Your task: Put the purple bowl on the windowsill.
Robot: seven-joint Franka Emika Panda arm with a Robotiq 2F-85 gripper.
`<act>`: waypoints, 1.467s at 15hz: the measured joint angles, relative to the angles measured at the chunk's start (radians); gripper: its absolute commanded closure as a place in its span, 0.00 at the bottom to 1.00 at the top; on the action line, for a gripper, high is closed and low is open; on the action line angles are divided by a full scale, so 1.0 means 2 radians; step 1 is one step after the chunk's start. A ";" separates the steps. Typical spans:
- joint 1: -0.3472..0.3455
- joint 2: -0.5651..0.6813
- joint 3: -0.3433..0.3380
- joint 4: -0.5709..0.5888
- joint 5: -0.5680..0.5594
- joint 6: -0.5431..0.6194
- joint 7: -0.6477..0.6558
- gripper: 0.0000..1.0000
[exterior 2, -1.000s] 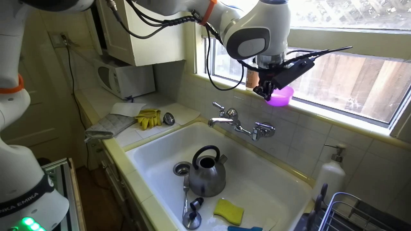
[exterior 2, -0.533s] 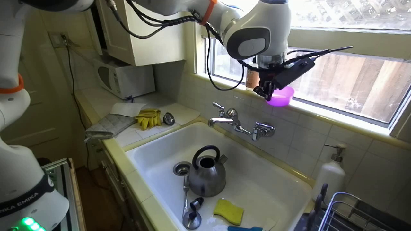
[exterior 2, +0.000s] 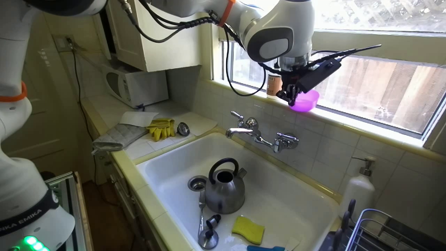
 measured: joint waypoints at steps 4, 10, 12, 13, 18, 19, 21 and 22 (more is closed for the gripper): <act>0.007 0.017 0.000 0.017 -0.001 0.000 -0.001 0.99; 0.010 0.031 0.001 0.039 -0.003 0.000 -0.006 0.65; 0.011 0.033 0.001 0.045 -0.003 0.000 -0.006 0.49; 0.011 0.034 0.001 0.047 -0.004 0.000 -0.006 0.42; 0.012 0.035 0.002 0.052 -0.005 0.000 -0.007 0.05; 0.012 0.035 0.002 0.054 -0.004 0.000 -0.007 0.00; 0.012 0.035 0.002 0.057 -0.004 0.000 0.001 0.00; 0.013 0.034 0.002 0.057 -0.004 0.001 0.010 0.00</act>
